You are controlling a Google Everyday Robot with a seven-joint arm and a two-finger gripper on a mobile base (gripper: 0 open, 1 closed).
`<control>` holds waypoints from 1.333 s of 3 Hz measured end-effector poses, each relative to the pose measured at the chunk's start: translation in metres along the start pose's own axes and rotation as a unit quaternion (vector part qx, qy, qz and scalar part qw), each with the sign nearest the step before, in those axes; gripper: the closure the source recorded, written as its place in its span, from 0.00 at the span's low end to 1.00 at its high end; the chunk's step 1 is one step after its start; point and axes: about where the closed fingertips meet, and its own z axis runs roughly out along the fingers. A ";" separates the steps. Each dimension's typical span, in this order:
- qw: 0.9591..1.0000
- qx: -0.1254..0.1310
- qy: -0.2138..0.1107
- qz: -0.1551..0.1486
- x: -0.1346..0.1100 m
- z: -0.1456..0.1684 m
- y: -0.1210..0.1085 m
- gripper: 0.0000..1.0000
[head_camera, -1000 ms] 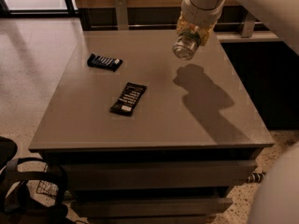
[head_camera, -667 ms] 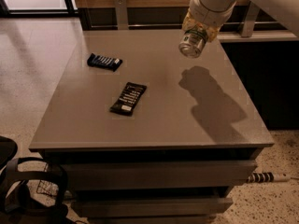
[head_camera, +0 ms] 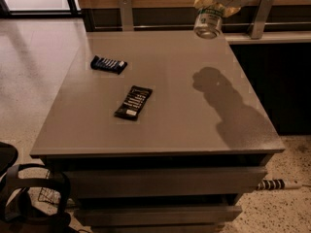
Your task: Place 7up can upright
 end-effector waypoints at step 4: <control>0.984 -0.085 -0.066 -0.144 -0.028 -0.013 0.006 1.00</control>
Offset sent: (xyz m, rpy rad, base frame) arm 0.0138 -0.0028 0.0295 -0.4081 -0.3207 0.5474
